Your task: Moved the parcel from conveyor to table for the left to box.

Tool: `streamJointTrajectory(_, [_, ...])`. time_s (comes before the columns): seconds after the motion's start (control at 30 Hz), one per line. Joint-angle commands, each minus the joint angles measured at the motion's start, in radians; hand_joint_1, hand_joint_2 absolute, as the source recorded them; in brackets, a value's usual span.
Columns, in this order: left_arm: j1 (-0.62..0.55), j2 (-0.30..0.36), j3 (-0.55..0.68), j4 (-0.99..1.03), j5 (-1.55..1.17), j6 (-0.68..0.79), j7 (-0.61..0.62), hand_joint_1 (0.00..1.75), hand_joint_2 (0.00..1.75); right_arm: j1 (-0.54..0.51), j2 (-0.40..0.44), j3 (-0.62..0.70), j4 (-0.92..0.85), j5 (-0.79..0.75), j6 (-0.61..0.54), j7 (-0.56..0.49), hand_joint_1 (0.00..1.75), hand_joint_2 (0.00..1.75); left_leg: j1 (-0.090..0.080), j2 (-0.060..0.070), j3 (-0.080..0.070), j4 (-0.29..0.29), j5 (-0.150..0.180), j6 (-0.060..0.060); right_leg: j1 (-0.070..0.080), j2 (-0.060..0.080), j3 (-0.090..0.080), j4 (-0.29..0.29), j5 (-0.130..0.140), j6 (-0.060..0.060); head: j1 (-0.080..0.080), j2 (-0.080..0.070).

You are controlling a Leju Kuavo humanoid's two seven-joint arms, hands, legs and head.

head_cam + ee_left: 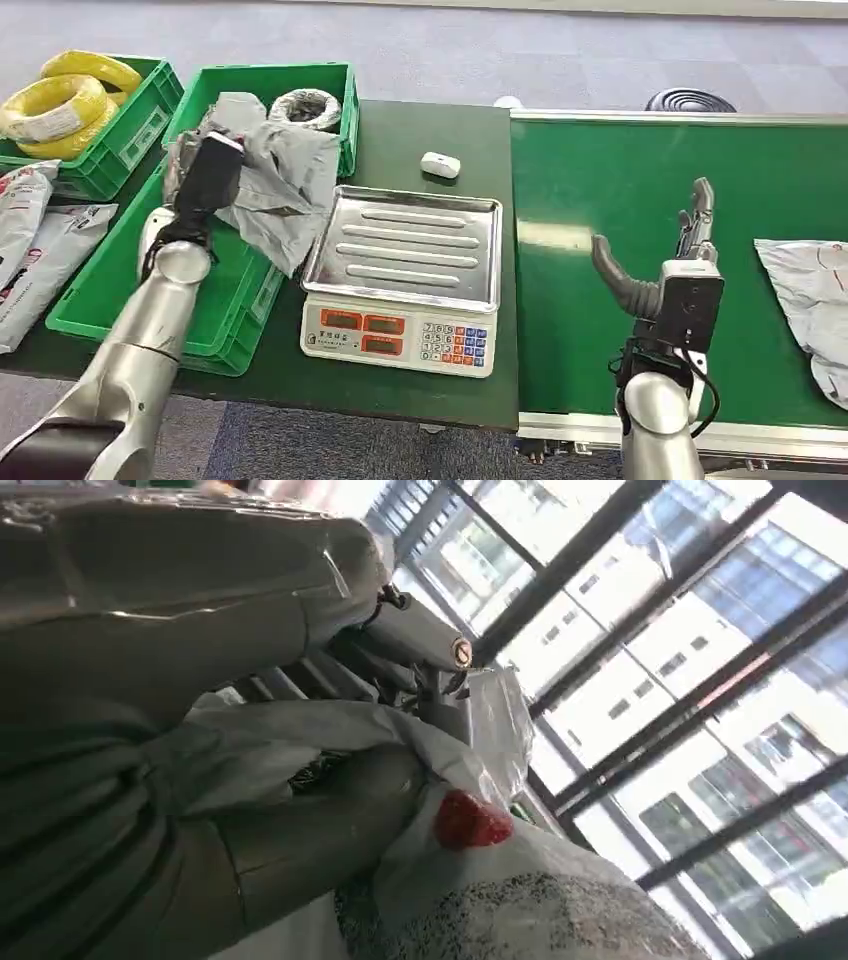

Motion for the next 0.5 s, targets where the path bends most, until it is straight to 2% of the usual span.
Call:
streamJointTrajectory(0.03, [0.089, 0.096, 0.277, -0.112, -0.063, 0.066, 0.012, 1.75, 1.75, 0.045, 0.017, -0.032, -0.039, 0.007, 0.012, 0.016, 0.0, 1.75, -0.001, 0.005, 0.002, -0.002, -0.001, 0.0, -0.001, 0.004, 0.001, -0.001, 0.001, 0.0, 0.0, 0.0])
streamJointTrajectory(0.13, [0.131, 0.123, 0.359, -0.109, -0.113, 0.126, 0.057, 1.75, 1.75, 0.069, 0.028, -0.03, -0.066, 0.031, 0.023, 0.029, 0.0, 1.75, 0.0, 0.005, 0.002, -0.001, -0.001, 0.0, 0.0, 0.004, 0.001, -0.001, 0.0, -0.001, 0.0, 0.0])
streamJointTrajectory(0.2, [0.13, 0.13, 0.4, -0.081, -0.132, 0.087, 0.052, 1.73, 1.75, 0.072, 0.03, -0.034, -0.064, 0.037, 0.024, 0.032, 0.0, 1.75, -0.001, 0.005, 0.002, -0.002, -0.001, -0.001, 0.0, 0.004, 0.0, -0.001, 0.0, -0.001, 0.0, 0.0])
streamJointTrajectory(0.23, [0.125, 0.129, 0.412, -0.066, -0.144, 0.07, 0.052, 0.0, 1.75, 0.072, 0.03, -0.035, -0.061, 0.04, 0.025, 0.032, 0.0, 1.75, 0.0, 0.004, 0.001, -0.001, -0.001, -0.001, 0.0, 0.003, -0.001, -0.001, 0.0, -0.001, 0.0, 0.0])
streamJointTrajectory(0.37, [0.183, 0.115, 0.413, -0.108, -0.074, -0.126, 0.009, 0.0, 1.75, 0.049, 0.015, -0.045, -0.033, 0.035, 0.046, 0.032, 0.0, 1.75, 0.0, 0.002, 0.002, -0.002, 0.001, 0.0, 0.0, 0.001, 0.001, -0.002, 0.001, -0.001, 0.0, 0.0])
streamJointTrajectory(0.4, [0.194, 0.112, 0.414, -0.116, -0.074, -0.128, 0.009, 0.0, 1.75, 0.043, 0.014, -0.047, -0.03, 0.033, 0.049, 0.032, 0.0, 1.75, -0.001, 0.002, 0.001, -0.002, 0.0, 0.0, 0.0, 0.001, 0.0, -0.002, 0.0, 0.0, 0.0, 0.0])
streamJointTrajectory(0.47, [0.244, 0.097, 0.419, -0.18, 0.048, -0.287, -0.029, 0.0, 1.75, 0.021, 0.008, -0.048, -0.008, 0.033, 0.067, 0.033, 0.0, 1.75, -0.001, 0.003, 0.003, -0.003, 0.001, 0.001, -0.001, 0.002, 0.002, -0.003, 0.001, 0.0, 0.0, 0.0])
streamJointTrajectory(0.5, [0.263, 0.098, 0.411, -0.195, 0.057, -0.311, -0.029, 0.0, 1.75, 0.013, 0.006, -0.046, 0.0, 0.034, 0.073, 0.034, 0.0, 1.75, -0.001, 0.004, 0.002, -0.002, 0.0, 0.0, -0.001, 0.003, 0.001, -0.002, 0.0, 0.0, 0.0, 0.0])
